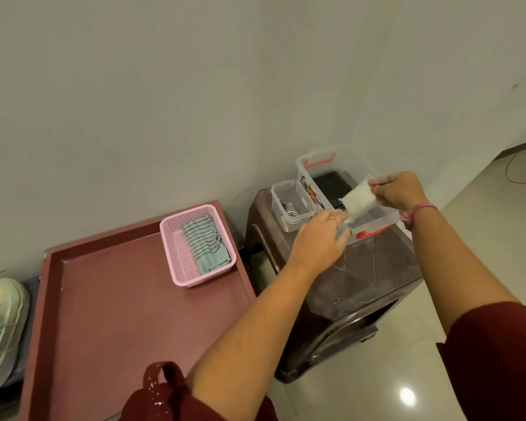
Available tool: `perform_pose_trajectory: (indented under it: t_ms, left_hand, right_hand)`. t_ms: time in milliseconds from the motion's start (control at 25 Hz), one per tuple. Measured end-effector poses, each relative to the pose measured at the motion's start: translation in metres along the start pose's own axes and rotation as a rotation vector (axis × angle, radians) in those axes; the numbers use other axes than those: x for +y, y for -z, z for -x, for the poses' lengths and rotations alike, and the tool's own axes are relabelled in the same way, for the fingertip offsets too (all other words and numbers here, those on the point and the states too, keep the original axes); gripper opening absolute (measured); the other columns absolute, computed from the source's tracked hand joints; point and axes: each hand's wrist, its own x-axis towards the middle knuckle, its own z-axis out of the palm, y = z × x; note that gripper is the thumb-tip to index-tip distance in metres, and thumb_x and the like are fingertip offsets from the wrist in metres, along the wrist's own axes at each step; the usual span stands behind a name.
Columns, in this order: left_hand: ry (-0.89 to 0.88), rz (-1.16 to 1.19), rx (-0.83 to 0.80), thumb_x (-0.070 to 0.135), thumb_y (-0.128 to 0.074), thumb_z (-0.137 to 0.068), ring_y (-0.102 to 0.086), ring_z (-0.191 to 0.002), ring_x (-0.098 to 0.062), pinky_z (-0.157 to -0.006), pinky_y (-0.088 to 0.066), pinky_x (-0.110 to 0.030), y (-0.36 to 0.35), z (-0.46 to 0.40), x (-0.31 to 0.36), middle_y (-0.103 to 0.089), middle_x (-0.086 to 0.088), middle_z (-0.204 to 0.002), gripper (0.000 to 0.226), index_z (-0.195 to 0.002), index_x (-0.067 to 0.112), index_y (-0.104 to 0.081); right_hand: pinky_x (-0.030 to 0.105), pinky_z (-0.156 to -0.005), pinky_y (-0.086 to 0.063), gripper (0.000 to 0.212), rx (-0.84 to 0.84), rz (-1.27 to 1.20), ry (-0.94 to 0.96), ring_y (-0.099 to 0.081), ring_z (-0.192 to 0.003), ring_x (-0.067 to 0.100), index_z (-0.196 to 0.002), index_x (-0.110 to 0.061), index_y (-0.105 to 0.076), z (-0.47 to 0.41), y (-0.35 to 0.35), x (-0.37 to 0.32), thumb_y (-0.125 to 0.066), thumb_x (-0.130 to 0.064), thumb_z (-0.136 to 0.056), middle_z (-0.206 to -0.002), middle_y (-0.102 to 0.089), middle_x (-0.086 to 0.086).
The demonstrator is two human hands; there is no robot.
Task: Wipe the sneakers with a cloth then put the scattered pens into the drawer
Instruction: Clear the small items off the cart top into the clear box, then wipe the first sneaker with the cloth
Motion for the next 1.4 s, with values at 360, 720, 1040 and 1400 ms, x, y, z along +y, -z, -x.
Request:
perform_pose_trajectory:
  t_ms: [360, 720, 1040, 1400]
  left_hand:
    - [-0.074, -0.136, -0.040, 0.029, -0.049, -0.099, -0.036, -0.138, -0.016, -0.113, -0.030, -0.032, -0.021, 0.010, -0.011, -0.037, -0.001, -0.152, 0.051, -0.146, 0.014, -0.039]
    - [-0.054, -0.094, -0.047, 0.027, -0.050, -0.099, -0.036, -0.139, -0.018, -0.112, -0.031, -0.033, -0.024, 0.010, -0.012, -0.036, -0.002, -0.153, 0.050, -0.146, 0.014, -0.039]
    - [-0.069, -0.124, -0.147, 0.032, -0.047, -0.100, -0.023, -0.145, -0.017, -0.118, -0.016, -0.038, -0.019, 0.016, -0.014, -0.024, 0.000, -0.159, 0.055, -0.150, 0.016, -0.030]
    - [0.111, 0.251, 0.358, 0.024, -0.056, -0.095, -0.047, -0.118, -0.001, -0.103, -0.038, -0.020, 0.052, 0.091, -0.074, -0.057, 0.006, -0.126, 0.032, -0.127, 0.016, -0.059]
  right_hand:
    - [0.034, -0.086, -0.046, 0.022, -0.214, 0.923, 0.125, -0.059, -0.097, 0.034, -0.107, 0.004, -0.062, -0.020, -0.035, 0.010, -0.058, -0.008, -0.089, -0.112, -0.063, 0.022]
    - [0.036, -0.096, -0.044, 0.024, -0.328, 0.929, 0.231, -0.057, -0.105, 0.033, -0.105, -0.011, -0.071, -0.018, -0.030, 0.007, -0.057, 0.000, -0.088, -0.121, -0.060, 0.013]
    - [0.037, -0.096, -0.045, 0.025, -0.323, 0.945, 0.193, -0.058, -0.105, 0.033, -0.110, -0.011, -0.070, 0.001, -0.039, 0.006, -0.057, -0.004, -0.090, -0.123, -0.060, 0.014]
    - [0.030, -0.077, -0.048, 0.020, 0.119, 0.301, 0.475, -0.063, -0.085, 0.021, -0.101, -0.016, -0.071, 0.117, -0.073, -0.056, -0.055, -0.018, -0.089, -0.094, -0.071, 0.003]
